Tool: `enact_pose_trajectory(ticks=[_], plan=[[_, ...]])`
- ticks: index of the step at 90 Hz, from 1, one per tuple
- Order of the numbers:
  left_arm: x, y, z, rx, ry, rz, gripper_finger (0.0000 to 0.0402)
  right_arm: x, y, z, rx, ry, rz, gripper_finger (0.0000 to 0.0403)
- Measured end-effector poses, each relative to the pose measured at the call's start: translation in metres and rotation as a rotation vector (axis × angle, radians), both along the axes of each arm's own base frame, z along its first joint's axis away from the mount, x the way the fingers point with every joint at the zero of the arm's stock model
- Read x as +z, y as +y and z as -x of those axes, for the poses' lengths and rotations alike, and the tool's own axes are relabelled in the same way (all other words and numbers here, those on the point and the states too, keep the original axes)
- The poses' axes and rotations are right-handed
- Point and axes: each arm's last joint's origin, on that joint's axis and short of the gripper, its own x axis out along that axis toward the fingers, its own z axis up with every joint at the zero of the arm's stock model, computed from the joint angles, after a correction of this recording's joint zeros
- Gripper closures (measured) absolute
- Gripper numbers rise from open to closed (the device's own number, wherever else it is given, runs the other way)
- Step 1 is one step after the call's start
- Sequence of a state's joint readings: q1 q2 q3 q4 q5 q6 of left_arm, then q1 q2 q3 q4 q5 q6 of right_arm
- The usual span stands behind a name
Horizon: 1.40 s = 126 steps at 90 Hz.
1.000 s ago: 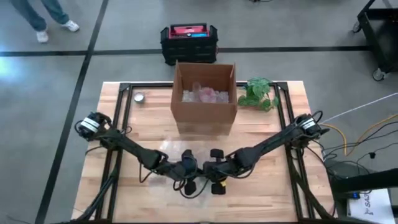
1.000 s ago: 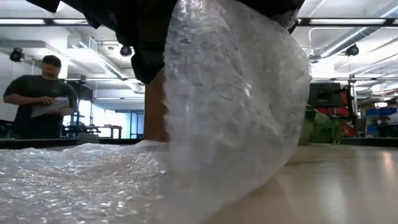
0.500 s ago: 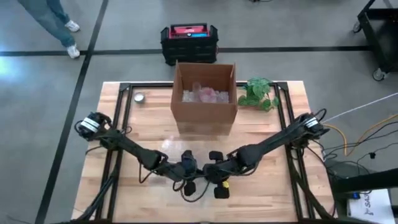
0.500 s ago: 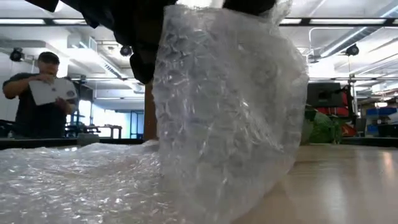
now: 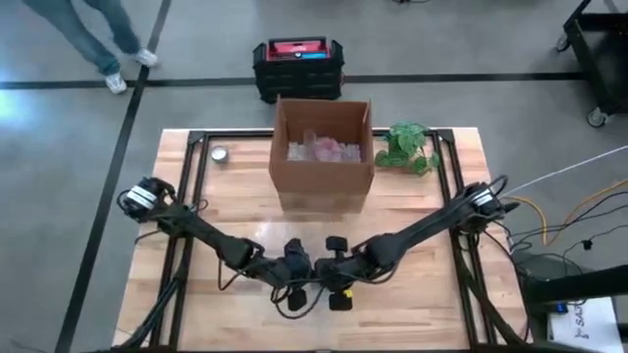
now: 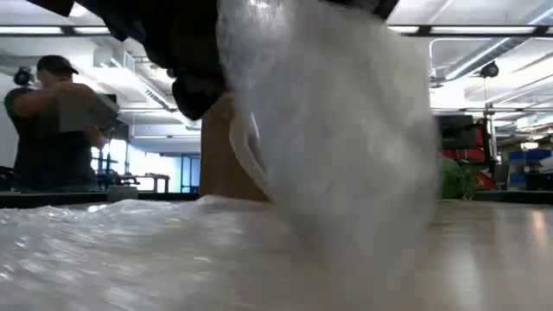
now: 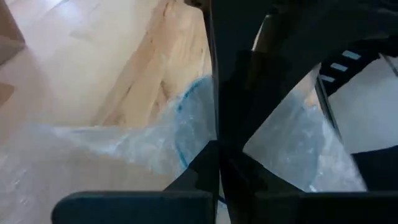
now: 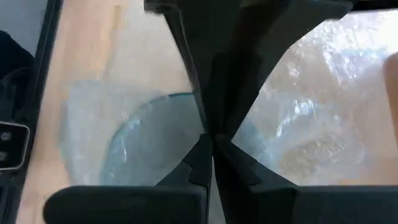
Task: Wrap mug
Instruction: Wrap the white mug in bubble wrap
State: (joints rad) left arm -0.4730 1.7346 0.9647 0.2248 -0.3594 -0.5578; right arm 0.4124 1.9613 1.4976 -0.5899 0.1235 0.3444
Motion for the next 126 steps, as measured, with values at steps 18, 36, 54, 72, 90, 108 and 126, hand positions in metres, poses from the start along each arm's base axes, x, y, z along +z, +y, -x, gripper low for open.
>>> enact_pose_trajectory(ticks=[18, 36, 54, 72, 90, 108, 126], plan=[[0.005, 0.001, -0.002, 0.019, -0.031, 0.010, 0.0402, 0.007, -0.001, 0.007, 0.022, 0.026, -0.020, 0.0403], [0.006, 0.000, -0.003, 0.010, -0.035, 0.015, 0.0402, 0.035, -0.005, 0.016, 0.027, -0.009, -0.023, 0.0403], [0.010, -0.001, -0.004, -0.002, -0.044, 0.006, 0.0402, 0.025, -0.003, 0.018, 0.023, 0.003, -0.019, 0.0403], [0.012, -0.002, -0.005, -0.011, -0.048, 0.009, 0.0402, 0.001, -0.002, 0.018, 0.014, 0.063, 0.016, 0.0403], [0.013, -0.002, -0.006, -0.014, -0.052, 0.009, 0.0402, 0.021, -0.001, 0.018, 0.032, 0.045, -0.013, 0.0403], [0.013, -0.002, -0.006, -0.013, -0.051, 0.009, 0.0402, 0.010, 0.001, 0.015, 0.044, 0.062, -0.018, 0.0403], [0.013, -0.003, -0.006, -0.014, -0.050, 0.008, 0.0402, -0.011, 0.002, 0.011, 0.035, 0.108, 0.002, 0.0403]])
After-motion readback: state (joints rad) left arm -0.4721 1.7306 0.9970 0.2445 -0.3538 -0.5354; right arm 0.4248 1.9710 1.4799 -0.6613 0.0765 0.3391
